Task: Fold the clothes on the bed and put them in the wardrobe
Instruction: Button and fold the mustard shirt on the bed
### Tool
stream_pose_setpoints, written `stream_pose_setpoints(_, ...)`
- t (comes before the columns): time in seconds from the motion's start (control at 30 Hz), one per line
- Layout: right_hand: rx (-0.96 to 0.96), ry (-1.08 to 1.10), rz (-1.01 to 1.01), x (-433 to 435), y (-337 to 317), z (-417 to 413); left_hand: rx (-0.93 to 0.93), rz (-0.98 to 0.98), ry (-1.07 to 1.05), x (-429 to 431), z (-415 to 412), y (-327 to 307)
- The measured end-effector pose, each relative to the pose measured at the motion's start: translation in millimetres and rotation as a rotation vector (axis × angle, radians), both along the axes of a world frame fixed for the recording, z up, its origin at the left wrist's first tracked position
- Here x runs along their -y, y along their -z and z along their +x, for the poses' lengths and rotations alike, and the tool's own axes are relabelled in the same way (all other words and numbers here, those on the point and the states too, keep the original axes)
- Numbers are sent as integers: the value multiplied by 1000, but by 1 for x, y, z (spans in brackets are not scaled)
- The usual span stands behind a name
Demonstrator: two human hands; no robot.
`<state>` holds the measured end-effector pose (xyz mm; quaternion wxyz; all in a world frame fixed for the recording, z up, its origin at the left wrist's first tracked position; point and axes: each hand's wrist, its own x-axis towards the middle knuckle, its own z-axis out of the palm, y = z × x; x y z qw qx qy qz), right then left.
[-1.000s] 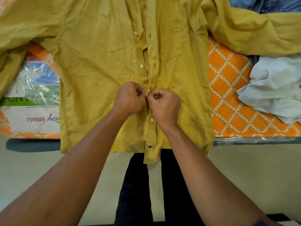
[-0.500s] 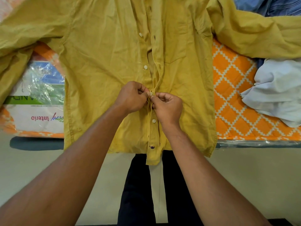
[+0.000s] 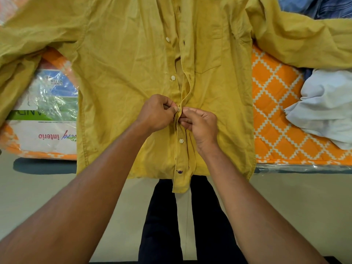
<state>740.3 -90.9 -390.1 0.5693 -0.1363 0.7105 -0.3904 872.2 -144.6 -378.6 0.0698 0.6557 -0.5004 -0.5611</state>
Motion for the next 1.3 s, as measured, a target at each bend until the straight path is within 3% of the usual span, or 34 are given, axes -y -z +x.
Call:
stream_pose_setpoints(0.13, 63, -93, 17, 4, -2, -5, -47, 25, -22, 1, 4, -1)
stream_pose_setpoints(0.4, -57, -151, 37, 8, -1, 1, -102, 99, -87, 7, 10, 0)
stream_pose_setpoints(0.63, -264, -135, -27, 1, 8, 15, -64, -57, -123, -14, 8, 6)
stream_pose_setpoints(0.87, -244, -87, -63, -5, 13, 17, 153, -303, -176, -27, -15, 7)
stream_pose_setpoints(1.2, -325, -220, -86, 2, 8, 15, 91, -124, -253, -23, -9, 3)
stream_pose_setpoints(1.3, -217, -271, 15, 10, 3, 9, 42, -68, -288, -23, 0, 5)
